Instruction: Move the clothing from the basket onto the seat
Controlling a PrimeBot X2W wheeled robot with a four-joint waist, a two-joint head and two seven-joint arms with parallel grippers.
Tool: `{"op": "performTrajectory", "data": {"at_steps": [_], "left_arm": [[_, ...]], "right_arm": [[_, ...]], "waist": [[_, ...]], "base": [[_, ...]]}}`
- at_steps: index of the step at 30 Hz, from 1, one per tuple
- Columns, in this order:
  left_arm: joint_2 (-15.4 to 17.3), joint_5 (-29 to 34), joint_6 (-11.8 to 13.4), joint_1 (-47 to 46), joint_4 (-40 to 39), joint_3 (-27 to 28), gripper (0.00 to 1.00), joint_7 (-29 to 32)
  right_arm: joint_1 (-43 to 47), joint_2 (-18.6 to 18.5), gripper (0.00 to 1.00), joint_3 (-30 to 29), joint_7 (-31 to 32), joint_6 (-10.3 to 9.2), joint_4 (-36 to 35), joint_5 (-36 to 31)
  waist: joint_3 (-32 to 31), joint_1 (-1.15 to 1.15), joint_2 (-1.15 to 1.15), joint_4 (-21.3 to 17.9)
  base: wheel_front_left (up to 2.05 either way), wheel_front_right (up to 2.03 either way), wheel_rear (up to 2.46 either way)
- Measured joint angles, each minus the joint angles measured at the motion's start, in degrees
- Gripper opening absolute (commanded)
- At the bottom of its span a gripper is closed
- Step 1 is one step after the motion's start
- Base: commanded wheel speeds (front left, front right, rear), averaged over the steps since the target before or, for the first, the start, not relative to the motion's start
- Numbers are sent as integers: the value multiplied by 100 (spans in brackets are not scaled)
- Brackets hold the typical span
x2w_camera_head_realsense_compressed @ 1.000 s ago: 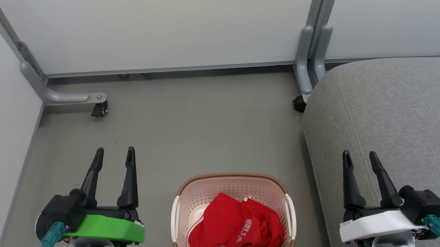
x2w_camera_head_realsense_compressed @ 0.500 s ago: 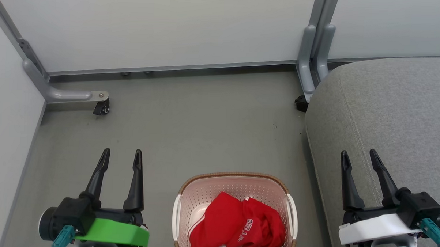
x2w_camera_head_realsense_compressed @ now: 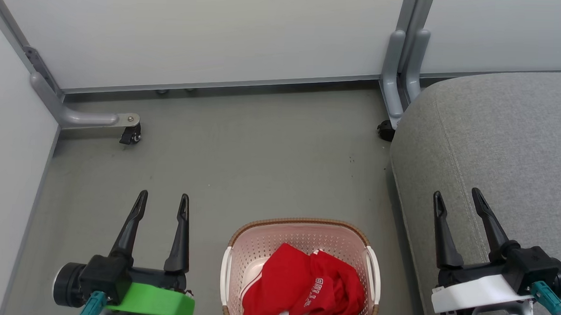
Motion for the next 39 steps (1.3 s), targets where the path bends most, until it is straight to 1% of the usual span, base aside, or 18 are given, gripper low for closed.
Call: {"op": "performTrajectory", "data": {"at_steps": [26, 39], "left_arm": [[1, 0, -51, -1, 66, -3, 100, 0], [1, 34, -92, -3, 83, -70, 100, 0]], "right_arm": [[0, -1, 100, 2, 0, 0, -4, 13], [-14, -1, 100, -8, 0, 0, -53, 13]], "waist": [[8, 0, 0, 8], [139, 0, 0, -81]], "base": [[0, 0, 0], [0, 0, 0]]}}
